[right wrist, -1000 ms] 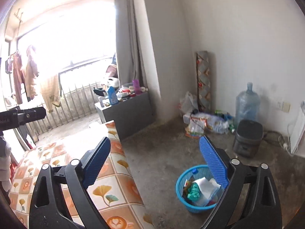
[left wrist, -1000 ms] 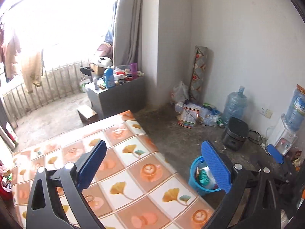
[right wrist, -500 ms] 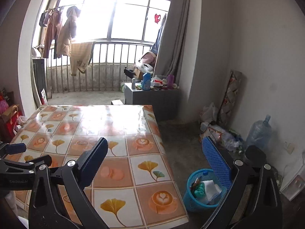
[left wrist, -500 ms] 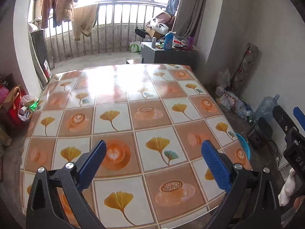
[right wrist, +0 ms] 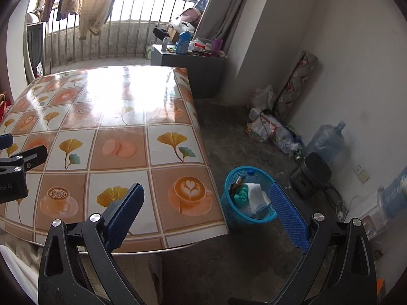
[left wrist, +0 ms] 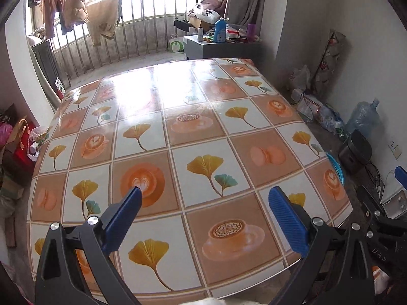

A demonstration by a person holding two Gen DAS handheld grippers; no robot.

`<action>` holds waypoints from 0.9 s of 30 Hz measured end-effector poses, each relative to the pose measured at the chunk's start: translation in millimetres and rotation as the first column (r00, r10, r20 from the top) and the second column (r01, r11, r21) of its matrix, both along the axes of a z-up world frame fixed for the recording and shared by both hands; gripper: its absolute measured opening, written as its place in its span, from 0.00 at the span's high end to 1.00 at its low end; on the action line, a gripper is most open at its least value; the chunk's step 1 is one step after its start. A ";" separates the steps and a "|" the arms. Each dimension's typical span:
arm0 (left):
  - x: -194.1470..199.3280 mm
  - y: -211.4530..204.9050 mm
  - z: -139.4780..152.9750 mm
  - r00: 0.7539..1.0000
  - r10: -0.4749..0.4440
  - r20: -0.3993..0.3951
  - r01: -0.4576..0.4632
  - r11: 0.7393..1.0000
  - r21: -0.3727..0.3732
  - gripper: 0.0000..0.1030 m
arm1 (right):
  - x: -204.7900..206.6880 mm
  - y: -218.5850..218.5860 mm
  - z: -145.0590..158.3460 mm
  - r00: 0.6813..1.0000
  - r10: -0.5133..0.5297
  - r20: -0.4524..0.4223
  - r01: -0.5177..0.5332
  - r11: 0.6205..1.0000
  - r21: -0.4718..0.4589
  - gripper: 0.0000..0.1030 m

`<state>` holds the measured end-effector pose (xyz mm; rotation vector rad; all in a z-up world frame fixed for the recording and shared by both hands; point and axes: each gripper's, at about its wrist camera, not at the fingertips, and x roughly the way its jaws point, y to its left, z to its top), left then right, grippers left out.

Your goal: Collect trash

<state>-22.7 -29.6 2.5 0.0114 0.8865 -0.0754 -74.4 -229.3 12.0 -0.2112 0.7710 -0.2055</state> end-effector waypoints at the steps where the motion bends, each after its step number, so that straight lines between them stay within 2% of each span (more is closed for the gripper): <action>1: 0.7 -2.4 -0.6 1.000 -0.005 -0.002 0.005 1.000 0.005 0.05 | 0.3 -3.2 -0.7 1.000 -0.011 -0.003 0.011 1.000 0.002 0.08; 12: 9.2 -15.2 -2.7 0.999 -0.032 -0.008 0.032 0.999 0.034 0.05 | -0.4 -27.0 -7.9 0.995 -0.096 -0.026 0.097 0.995 0.030 0.08; 27: 12.5 -15.9 -6.0 0.999 -0.027 -0.017 0.028 0.999 0.032 0.05 | 0.5 -22.2 -12.7 0.996 -0.078 -0.047 0.080 0.996 0.038 0.08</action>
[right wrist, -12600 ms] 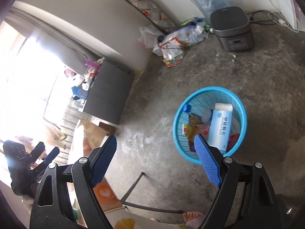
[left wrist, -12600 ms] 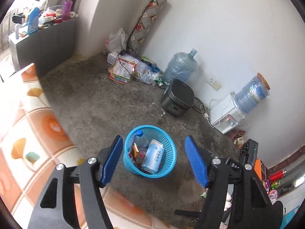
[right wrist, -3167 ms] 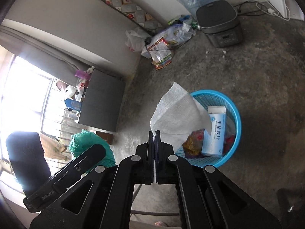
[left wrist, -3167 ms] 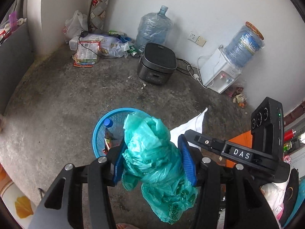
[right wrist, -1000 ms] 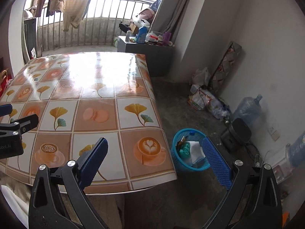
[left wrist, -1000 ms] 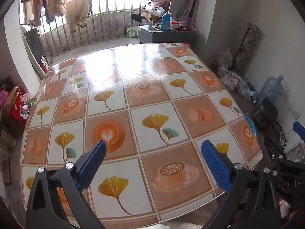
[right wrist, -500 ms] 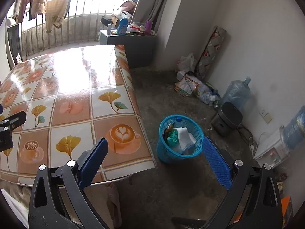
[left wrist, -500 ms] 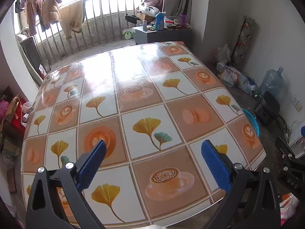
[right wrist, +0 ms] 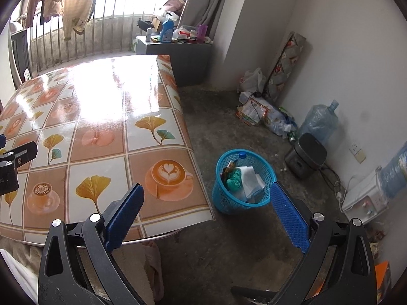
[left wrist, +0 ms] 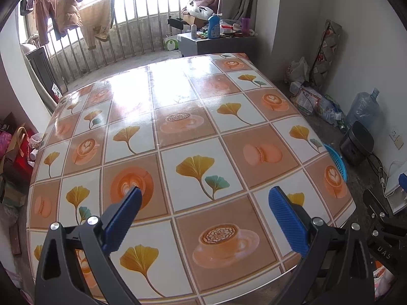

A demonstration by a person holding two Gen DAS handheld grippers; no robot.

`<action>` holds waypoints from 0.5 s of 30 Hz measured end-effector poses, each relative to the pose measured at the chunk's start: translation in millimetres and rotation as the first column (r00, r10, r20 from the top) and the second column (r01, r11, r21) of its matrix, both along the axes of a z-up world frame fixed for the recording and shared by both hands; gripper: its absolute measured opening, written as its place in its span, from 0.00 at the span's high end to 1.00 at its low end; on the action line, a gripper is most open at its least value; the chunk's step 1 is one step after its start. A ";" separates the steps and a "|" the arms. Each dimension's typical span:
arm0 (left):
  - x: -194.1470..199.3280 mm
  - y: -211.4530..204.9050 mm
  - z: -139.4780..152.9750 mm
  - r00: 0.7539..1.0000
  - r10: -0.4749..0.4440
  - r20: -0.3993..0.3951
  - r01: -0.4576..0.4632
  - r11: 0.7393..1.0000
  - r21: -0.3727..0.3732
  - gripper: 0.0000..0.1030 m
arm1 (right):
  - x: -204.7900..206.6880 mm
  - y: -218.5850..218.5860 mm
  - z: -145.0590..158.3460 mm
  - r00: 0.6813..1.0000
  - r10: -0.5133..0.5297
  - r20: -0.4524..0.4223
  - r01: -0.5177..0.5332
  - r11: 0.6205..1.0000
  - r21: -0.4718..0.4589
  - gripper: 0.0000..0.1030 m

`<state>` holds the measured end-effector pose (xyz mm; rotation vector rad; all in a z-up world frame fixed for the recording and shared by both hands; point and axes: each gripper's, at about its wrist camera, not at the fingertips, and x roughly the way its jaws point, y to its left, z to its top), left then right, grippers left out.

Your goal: Collect trash

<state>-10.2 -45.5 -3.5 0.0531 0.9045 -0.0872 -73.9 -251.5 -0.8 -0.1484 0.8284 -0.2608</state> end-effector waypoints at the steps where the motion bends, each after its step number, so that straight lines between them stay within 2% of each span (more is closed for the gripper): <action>1: 0.0 0.0 0.0 1.000 0.001 0.000 -0.001 1.000 0.000 0.05 | -0.1 0.2 0.4 1.000 0.000 0.000 0.000 1.000 0.000 0.08; 15: -1.5 5.8 1.1 1.000 0.020 0.000 -0.020 1.000 -0.006 0.05 | 0.0 -1.5 2.5 1.000 0.001 0.007 -0.001 1.000 -0.006 0.08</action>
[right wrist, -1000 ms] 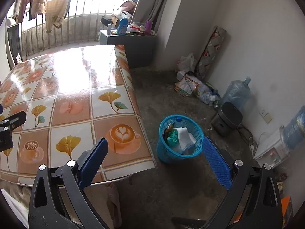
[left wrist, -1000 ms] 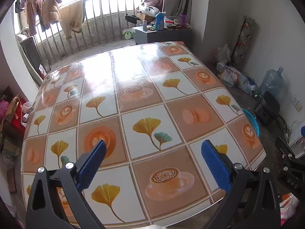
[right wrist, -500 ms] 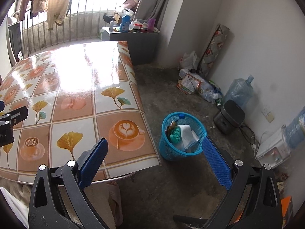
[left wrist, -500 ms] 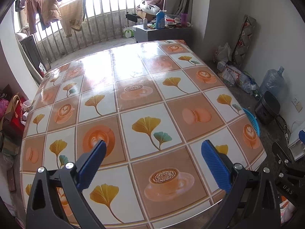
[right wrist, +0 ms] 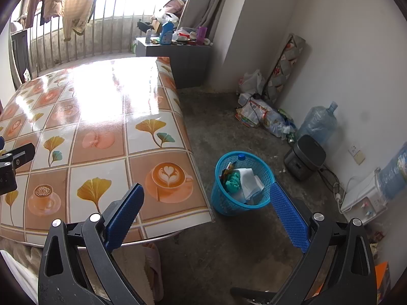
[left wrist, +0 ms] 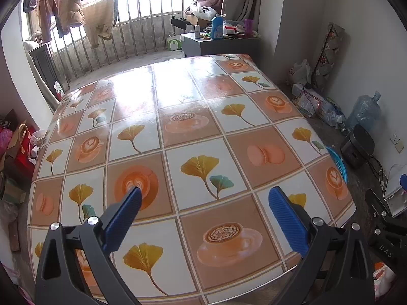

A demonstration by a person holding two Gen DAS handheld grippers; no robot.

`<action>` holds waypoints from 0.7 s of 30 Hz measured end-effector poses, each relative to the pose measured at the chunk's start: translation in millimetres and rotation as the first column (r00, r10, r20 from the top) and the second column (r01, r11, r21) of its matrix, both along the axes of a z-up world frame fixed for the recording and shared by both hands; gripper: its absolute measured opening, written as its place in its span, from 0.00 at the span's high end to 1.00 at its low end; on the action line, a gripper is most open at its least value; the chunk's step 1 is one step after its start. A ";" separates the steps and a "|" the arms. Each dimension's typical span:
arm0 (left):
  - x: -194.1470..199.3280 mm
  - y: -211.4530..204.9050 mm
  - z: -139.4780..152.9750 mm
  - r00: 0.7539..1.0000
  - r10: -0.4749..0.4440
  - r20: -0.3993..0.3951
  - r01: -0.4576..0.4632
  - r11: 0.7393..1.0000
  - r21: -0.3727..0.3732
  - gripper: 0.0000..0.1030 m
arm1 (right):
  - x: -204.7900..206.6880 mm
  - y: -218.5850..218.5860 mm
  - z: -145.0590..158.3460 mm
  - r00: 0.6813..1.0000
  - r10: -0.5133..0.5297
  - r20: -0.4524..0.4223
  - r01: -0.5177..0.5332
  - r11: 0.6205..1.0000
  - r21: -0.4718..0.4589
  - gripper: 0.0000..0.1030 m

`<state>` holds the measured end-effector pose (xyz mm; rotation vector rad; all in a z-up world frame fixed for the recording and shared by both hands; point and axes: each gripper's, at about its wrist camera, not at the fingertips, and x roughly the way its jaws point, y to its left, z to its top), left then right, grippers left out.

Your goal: Collect trash

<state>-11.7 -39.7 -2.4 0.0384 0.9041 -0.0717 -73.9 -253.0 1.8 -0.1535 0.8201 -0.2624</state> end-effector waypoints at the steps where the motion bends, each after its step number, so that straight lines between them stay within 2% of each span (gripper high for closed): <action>1: 0.0 0.3 -0.2 1.000 0.001 -0.002 -0.001 1.000 -0.001 0.05 | 0.3 0.1 0.3 1.000 0.001 0.001 -0.001 1.000 -0.002 0.08; 21: 0.5 7.3 -1.0 1.000 0.018 -0.005 -0.018 1.000 -0.007 0.05 | 1.7 6.2 1.3 1.000 0.028 0.001 -0.028 1.000 -0.007 0.08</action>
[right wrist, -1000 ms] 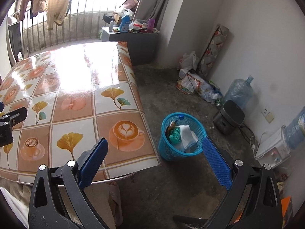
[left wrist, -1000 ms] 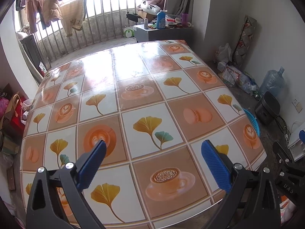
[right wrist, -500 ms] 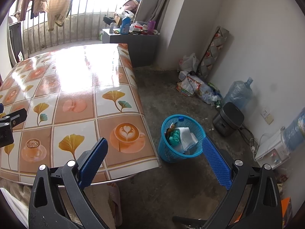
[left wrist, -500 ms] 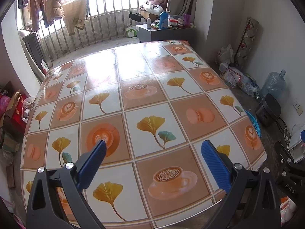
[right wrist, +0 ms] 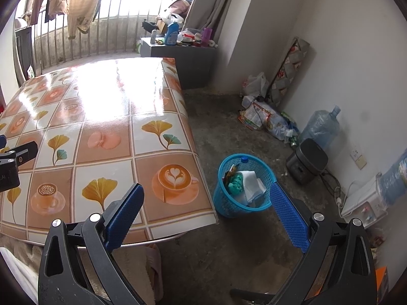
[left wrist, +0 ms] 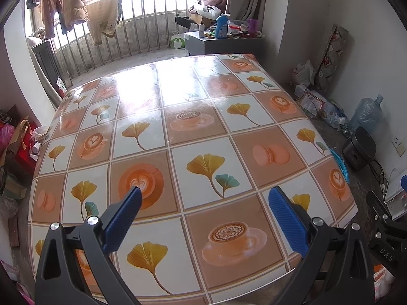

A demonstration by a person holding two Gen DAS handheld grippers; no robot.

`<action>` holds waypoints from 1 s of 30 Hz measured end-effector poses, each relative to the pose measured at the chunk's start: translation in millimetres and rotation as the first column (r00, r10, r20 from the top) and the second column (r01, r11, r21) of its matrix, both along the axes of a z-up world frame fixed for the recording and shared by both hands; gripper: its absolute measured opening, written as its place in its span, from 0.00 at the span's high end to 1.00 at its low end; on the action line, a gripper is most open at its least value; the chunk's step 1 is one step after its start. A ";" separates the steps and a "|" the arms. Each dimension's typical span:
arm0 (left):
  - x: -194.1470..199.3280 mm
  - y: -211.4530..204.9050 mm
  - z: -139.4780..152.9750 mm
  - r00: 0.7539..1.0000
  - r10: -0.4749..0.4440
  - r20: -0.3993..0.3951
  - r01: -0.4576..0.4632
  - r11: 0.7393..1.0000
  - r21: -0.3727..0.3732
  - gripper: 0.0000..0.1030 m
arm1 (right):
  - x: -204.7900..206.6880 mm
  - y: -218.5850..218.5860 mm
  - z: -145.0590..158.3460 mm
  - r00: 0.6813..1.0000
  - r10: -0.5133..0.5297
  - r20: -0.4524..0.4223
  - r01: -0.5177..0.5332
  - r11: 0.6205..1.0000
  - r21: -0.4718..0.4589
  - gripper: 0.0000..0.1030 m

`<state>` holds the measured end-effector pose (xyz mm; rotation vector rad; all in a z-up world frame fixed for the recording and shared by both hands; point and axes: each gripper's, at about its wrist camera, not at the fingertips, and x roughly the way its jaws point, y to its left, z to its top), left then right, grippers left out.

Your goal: Collect trash

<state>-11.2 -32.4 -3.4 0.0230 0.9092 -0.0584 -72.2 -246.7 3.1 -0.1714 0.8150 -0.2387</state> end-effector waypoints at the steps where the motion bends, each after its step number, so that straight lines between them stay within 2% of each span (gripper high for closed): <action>1: -0.2 0.4 -0.1 1.000 0.001 0.000 -0.001 1.000 0.000 0.05 | 0.0 0.2 0.2 1.000 0.002 0.001 -0.002 1.000 -0.001 0.08; 30: 1.9 4.1 -0.4 1.000 0.008 -0.009 -0.008 1.000 0.004 0.05 | 0.5 1.4 -1.8 1.000 0.014 -0.002 -0.014 1.000 -0.001 0.08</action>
